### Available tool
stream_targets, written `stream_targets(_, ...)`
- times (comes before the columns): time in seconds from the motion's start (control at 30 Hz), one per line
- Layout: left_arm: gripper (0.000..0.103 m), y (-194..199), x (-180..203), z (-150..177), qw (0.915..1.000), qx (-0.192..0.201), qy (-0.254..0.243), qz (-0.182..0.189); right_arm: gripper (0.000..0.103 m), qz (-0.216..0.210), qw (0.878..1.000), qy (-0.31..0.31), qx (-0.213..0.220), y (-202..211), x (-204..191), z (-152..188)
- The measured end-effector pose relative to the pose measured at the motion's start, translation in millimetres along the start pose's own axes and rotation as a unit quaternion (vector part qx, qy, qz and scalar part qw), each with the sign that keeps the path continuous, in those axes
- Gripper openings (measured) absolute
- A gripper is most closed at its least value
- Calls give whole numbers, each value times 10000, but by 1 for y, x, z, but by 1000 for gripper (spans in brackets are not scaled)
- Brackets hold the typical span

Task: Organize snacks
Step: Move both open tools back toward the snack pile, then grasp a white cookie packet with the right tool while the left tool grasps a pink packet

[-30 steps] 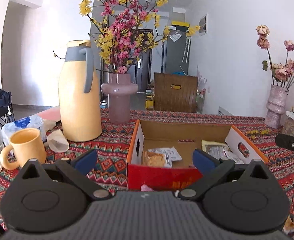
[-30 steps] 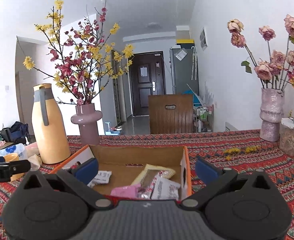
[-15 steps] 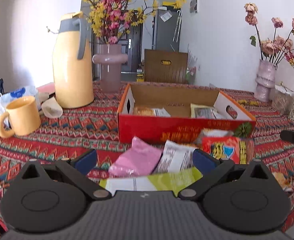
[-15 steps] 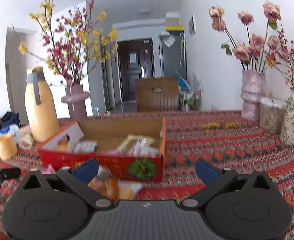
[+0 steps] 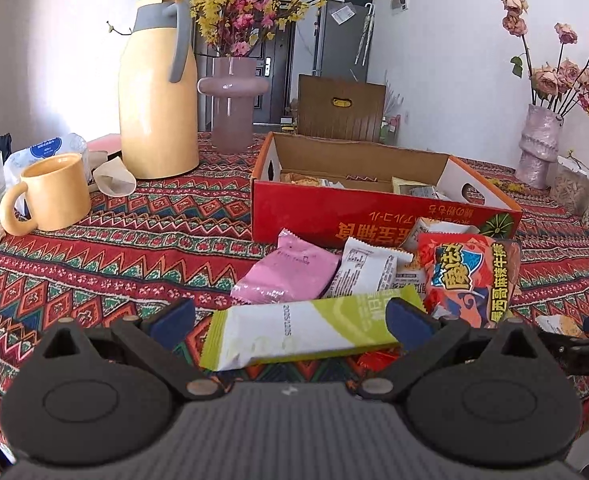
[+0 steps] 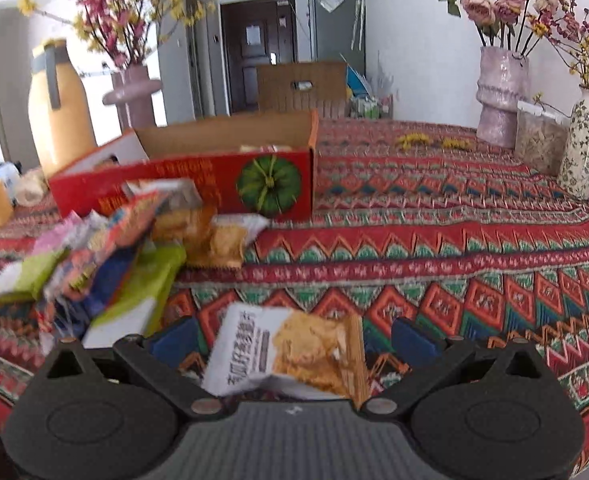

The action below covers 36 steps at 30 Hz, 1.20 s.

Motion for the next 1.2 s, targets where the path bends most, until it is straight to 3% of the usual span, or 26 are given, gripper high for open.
stream_targets(0.27,103,-2,-4,6,9999,-68,75,1,103,268,9996,-8,25,-8,1,3)
stream_targets(0.47,103,-3,-5,7,9999,-96,95,-17,102,201,9997,-99,15,-6,4,3)
stream_targets(0.5,103,-3,-6,7,9999,-100,99,-20,99,200,9997,-117,23,-4,5,3)
stream_targets(0.63,103,-4,-5,8,9999,-120,99,-13,72,157,9998,-100,95,4,6,3)
stream_targets(0.7,103,-5,-5,8,9999,-126,88,-10,65,156,9998,-92,118,6,7,3)
stream_targets(0.73,103,-5,-5,8,9999,-131,87,-8,54,124,9998,-103,140,8,7,3)
stream_targets(0.8,103,-5,-5,8,9999,-138,87,-15,43,95,9997,-102,200,10,7,1)
stream_targets(1.2,103,-18,-9,-5,9998,-176,-24,-114,40,159,9976,-167,660,21,11,-14)
Point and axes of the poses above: each gripper's, at about its wrist camera, not at the fingertips, and y roughly against the way its jaws point, x to its right, z to its underside, the point moved 7 cm from there along -y, roughly the way its jaws point, and after that the axes turned 8 degrees about -y, right-handed, at the moved point
